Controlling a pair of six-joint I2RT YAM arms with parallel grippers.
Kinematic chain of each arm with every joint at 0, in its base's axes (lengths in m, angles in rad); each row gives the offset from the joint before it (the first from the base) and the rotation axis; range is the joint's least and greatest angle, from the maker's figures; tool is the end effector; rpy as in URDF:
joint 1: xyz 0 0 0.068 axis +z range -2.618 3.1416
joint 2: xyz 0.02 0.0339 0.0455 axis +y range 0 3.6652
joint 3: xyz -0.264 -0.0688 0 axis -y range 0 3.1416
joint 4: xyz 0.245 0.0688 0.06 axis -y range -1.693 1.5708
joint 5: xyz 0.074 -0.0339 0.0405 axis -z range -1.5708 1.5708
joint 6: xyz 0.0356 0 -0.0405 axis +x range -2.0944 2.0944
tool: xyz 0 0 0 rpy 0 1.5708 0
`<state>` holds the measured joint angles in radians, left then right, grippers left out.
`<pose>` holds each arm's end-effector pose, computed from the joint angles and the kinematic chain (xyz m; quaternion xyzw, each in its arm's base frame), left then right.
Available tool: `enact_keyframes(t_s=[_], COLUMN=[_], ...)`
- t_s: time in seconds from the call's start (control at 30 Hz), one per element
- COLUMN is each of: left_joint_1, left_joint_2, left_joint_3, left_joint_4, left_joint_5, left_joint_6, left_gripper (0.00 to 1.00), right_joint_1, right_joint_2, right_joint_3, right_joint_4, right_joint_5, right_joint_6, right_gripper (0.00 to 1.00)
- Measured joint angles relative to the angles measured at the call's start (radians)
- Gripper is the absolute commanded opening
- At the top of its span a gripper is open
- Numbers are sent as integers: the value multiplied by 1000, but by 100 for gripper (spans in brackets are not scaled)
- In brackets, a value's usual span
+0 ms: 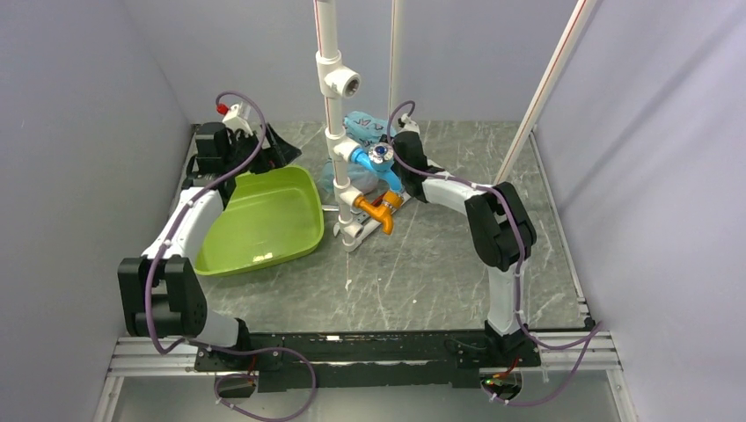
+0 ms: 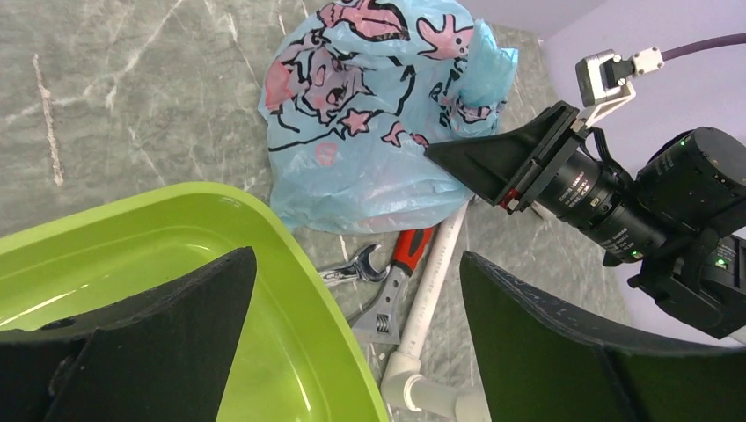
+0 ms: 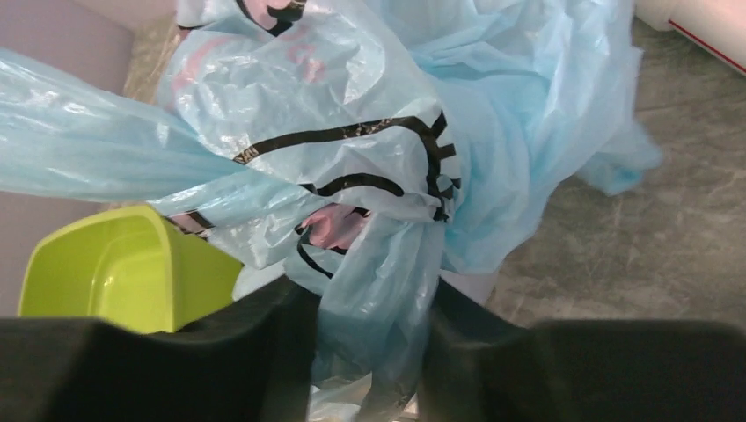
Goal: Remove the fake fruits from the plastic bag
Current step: Pick up the plastic bag at the center of the board.
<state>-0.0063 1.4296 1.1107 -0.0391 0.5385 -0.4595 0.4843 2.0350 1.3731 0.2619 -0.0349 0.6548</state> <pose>0.3321 -0.0204 0.3184 -0.0302 0.8059 -0.3395 0.4841 0.4147 0.2196 0.2036 0.0614 0.8312 0.3102 0.4574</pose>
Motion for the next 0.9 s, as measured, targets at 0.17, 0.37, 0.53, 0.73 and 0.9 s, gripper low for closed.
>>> enact_keyframes(t_s=[0.17, 0.37, 0.53, 0.73, 0.9], left_joint_1=[29, 31, 28, 11, -21], left_joint_2=[29, 71, 131, 157, 155], left_joint_3=[0, -4, -4, -3, -3], left_joint_4=[1, 36, 74, 81, 69], left_joint_5=[53, 147, 231, 281, 279], left_joint_6=[-7, -17, -50, -60, -51], left_gripper=[95, 97, 99, 99, 99], right_joint_1=[7, 5, 1, -3, 2], right_joint_2=[-10, -130, -384, -705, -865], right_joint_3=[0, 0, -16, -176, -385], right_joint_4=[-4, -145, -299, -377, -446], right_joint_5=[0, 11, 31, 36, 22], right_joint_6=[-23, -112, -221, -260, -231], right_gripper=[0, 0, 0, 0, 0])
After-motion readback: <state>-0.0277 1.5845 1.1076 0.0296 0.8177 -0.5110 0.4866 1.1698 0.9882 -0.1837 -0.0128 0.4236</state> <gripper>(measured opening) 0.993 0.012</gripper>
